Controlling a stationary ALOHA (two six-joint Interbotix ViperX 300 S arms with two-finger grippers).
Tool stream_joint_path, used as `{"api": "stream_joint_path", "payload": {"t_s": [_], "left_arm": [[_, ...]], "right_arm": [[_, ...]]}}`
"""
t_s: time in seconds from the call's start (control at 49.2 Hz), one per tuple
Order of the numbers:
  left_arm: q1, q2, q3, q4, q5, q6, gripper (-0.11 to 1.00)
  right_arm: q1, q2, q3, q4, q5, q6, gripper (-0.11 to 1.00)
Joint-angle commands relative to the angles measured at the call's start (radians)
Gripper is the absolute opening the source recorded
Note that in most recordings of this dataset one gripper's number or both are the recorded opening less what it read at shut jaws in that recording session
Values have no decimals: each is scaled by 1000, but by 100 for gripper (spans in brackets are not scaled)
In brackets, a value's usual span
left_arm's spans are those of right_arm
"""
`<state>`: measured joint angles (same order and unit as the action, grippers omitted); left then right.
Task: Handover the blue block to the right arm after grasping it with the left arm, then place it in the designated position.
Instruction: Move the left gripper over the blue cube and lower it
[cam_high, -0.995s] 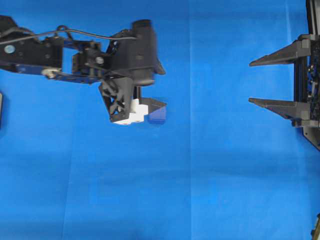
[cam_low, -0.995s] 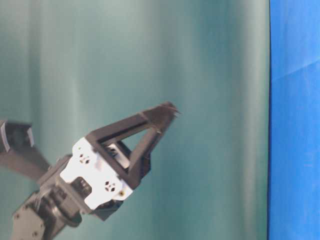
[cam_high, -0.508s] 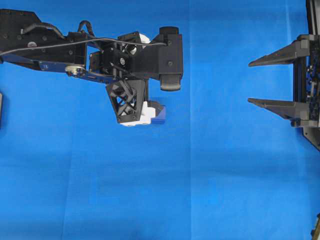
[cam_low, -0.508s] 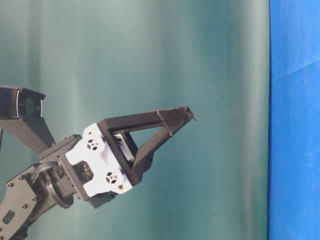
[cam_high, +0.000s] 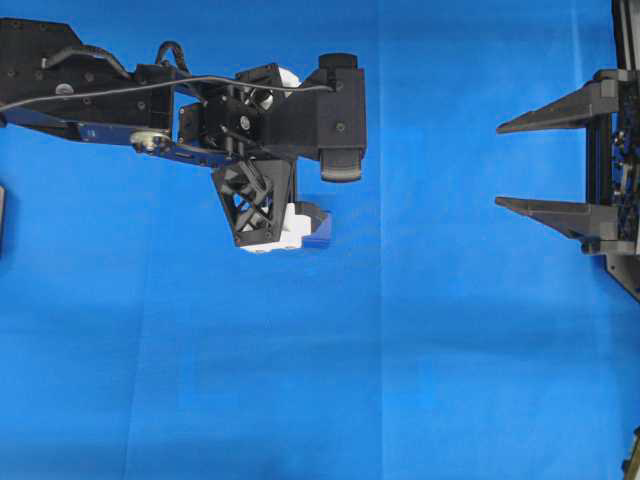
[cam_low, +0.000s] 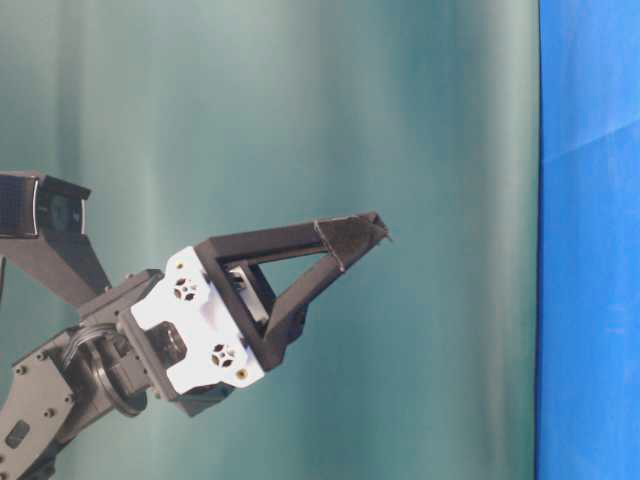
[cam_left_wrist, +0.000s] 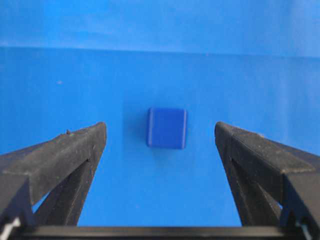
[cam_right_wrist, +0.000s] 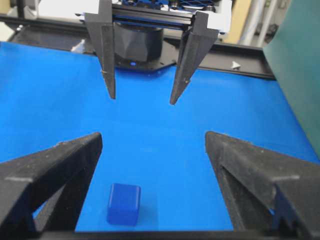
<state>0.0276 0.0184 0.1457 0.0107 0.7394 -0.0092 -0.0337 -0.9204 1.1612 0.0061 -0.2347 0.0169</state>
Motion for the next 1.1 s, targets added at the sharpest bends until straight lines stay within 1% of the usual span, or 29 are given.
{"api": "stream_joint_path", "payload": {"t_s": [0.0, 0.345, 0.569, 0.894, 1.076], "left_arm": [[-2, -15, -25, 3, -3, -2, 93], [-2, -9, -25, 3, -3, 2, 93], [0, -3, -8, 3, -14, 2, 93], [-6, 72, 106, 3, -195, -8, 93], [-9, 114, 149, 3, -272, -2, 93]], "right_arm": [[-2, 8, -28, 2, -3, 0, 97], [-2, 9, -28, 2, -3, 0, 97], [-2, 12, -26, 2, -3, 0, 97], [-2, 26, -23, 2, -5, 0, 97], [-2, 29, -23, 2, -6, 0, 97]]}}
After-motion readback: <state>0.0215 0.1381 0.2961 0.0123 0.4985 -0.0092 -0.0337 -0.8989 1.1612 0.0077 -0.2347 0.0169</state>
